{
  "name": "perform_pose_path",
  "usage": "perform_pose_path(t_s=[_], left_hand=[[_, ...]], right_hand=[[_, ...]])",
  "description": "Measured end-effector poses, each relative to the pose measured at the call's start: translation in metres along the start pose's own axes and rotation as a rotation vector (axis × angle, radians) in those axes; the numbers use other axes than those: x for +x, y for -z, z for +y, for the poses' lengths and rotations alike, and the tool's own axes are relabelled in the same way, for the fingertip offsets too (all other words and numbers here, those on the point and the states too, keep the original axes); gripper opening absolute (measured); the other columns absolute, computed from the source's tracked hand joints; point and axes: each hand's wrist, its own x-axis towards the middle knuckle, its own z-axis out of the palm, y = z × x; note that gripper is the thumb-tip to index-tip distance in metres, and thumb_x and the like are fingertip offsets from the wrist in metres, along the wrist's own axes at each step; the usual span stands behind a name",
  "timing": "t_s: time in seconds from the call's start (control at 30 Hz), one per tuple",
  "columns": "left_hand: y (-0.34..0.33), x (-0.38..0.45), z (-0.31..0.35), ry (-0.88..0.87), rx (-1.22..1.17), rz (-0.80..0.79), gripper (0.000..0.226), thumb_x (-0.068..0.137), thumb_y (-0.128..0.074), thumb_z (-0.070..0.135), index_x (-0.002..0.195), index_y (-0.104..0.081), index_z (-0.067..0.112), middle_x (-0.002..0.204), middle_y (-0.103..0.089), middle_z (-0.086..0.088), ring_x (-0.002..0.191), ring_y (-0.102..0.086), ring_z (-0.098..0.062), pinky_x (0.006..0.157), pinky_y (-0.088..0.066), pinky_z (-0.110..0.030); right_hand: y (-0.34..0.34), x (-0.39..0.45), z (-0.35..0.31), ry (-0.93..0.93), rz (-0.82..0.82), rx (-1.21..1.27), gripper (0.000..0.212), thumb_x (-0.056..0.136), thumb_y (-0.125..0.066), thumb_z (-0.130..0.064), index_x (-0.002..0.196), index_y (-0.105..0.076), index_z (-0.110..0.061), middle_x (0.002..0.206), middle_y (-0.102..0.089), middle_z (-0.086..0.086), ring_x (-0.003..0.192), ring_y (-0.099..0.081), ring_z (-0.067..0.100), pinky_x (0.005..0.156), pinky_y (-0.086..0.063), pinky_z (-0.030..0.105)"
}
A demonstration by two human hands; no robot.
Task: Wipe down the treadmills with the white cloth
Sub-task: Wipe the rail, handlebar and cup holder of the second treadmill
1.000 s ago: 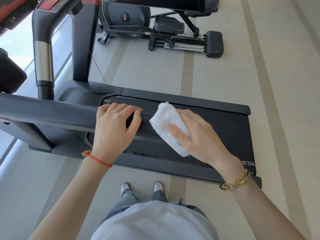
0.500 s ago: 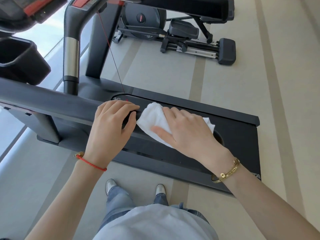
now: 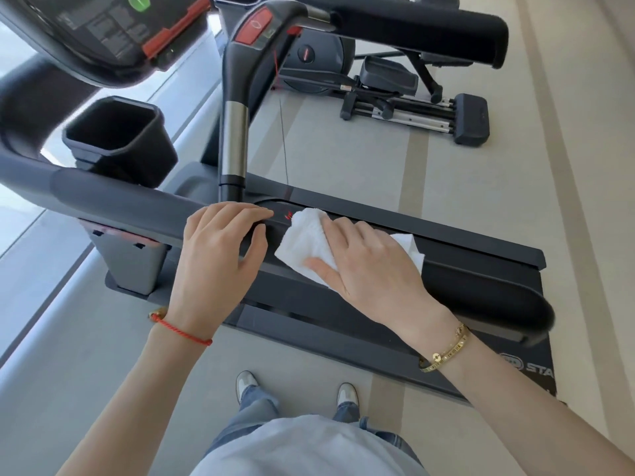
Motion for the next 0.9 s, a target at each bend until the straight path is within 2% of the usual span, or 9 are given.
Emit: perform_pose_path(t_s=[0.17, 0.33, 0.53, 0.73, 0.9], left_hand=[[0.025, 0.003, -0.055, 0.022, 0.004, 0.036, 0.025, 0.098, -0.051, 0.019, 0.113, -0.071, 0.014, 0.112, -0.070, 0.000, 0.109, -0.061, -0.024, 0.105, -0.040, -0.043], [0.050, 0.004, -0.119, 0.059, 0.015, 0.098, 0.023, 0.098, -0.053, 0.015, 0.114, -0.070, 0.014, 0.111, -0.070, -0.002, 0.109, -0.062, -0.025, 0.101, -0.043, -0.049], [0.074, 0.010, -0.186, 0.103, 0.042, 0.097, 0.025, 0.100, -0.050, 0.016, 0.116, -0.069, 0.013, 0.116, -0.069, -0.004, 0.114, -0.059, -0.028, 0.102, -0.043, -0.052], [0.083, 0.018, -0.223, 0.115, 0.008, 0.106, 0.025, 0.100, -0.050, 0.015, 0.116, -0.069, 0.013, 0.115, -0.069, -0.004, 0.112, -0.058, -0.027, 0.101, -0.043, -0.051], [0.082, 0.022, -0.230, 0.091, -0.021, 0.066, 0.024, 0.100, -0.052, 0.014, 0.116, -0.069, 0.013, 0.116, -0.068, -0.003, 0.114, -0.055, -0.028, 0.102, -0.043, -0.050]], right_hand=[[-0.009, 0.034, -0.041, 0.028, 0.036, -0.039, 0.063, 0.103, -0.024, -0.054, 0.128, -0.051, -0.003, 0.097, -0.061, 0.008, 0.073, -0.054, 0.025, 0.064, -0.050, 0.039], [-0.020, 0.067, -0.082, 0.075, 0.067, -0.079, 0.061, 0.103, -0.030, -0.053, 0.136, -0.045, -0.003, 0.114, -0.061, 0.010, 0.085, -0.057, 0.027, 0.074, -0.052, 0.040], [-0.033, 0.123, -0.143, 0.100, 0.103, -0.075, 0.060, 0.103, -0.030, -0.053, 0.138, -0.043, -0.006, 0.118, -0.060, 0.010, 0.092, -0.058, 0.028, 0.079, -0.050, 0.038], [-0.038, 0.155, -0.176, 0.034, 0.050, -0.024, 0.058, 0.103, -0.029, -0.052, 0.137, -0.046, -0.008, 0.112, -0.061, 0.007, 0.084, -0.056, 0.025, 0.072, -0.049, 0.036], [-0.032, 0.131, -0.171, -0.023, 0.050, -0.067, 0.056, 0.104, -0.026, -0.051, 0.140, -0.044, -0.011, 0.124, -0.058, 0.005, 0.097, -0.056, 0.025, 0.088, -0.046, 0.038]])
